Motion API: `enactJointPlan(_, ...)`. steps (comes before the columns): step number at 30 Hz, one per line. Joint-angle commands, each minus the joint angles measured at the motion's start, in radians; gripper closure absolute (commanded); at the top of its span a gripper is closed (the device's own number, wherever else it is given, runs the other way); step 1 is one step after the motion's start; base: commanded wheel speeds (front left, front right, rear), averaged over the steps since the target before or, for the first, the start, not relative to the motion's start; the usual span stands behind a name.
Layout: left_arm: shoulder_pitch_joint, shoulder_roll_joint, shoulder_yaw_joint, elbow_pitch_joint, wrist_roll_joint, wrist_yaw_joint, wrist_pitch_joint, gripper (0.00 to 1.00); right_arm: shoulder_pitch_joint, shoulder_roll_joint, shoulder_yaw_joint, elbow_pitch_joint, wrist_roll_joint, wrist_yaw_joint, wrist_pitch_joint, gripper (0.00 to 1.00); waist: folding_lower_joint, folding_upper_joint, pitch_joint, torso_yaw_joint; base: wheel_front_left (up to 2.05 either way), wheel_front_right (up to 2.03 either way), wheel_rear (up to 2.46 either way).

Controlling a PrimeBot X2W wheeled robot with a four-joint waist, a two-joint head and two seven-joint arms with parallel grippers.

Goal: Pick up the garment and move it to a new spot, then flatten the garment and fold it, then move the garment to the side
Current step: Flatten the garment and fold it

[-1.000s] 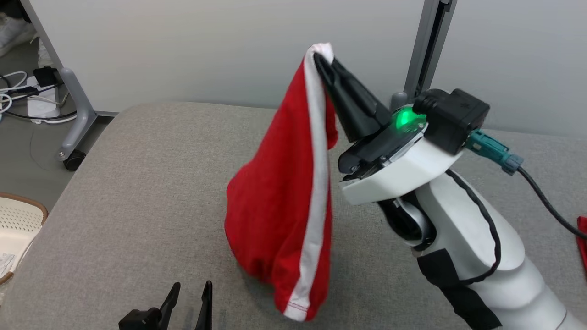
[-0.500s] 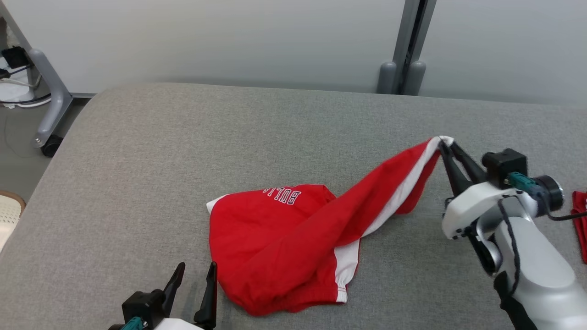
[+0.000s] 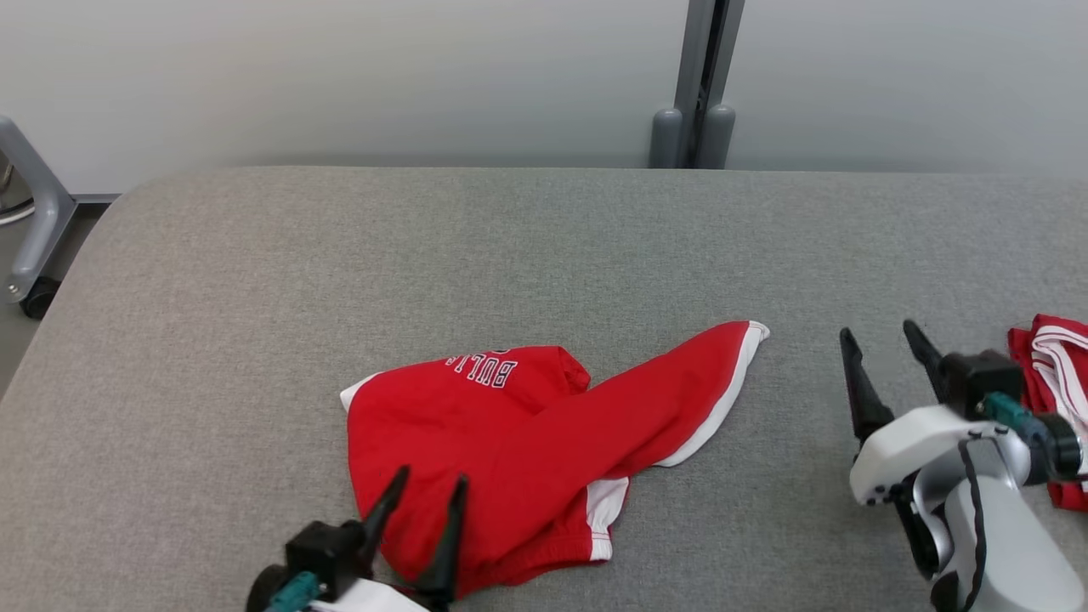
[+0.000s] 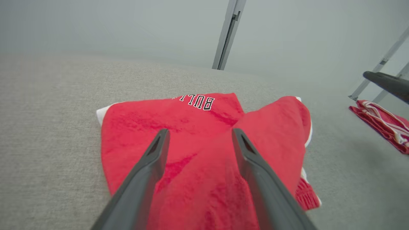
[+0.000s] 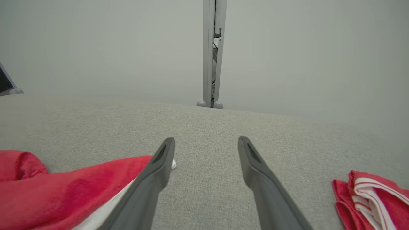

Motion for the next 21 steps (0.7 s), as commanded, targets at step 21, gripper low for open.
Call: enactJointPlan(21,-0.119,0.003,-0.369,0.175,0.0,-0.023,0.0,0.0,0.098,0.046,0.001,-0.041,0.0,0.0,0.0,0.0,0.0,0.0,-0.003,-0.048,0.0,0.0,0.0)
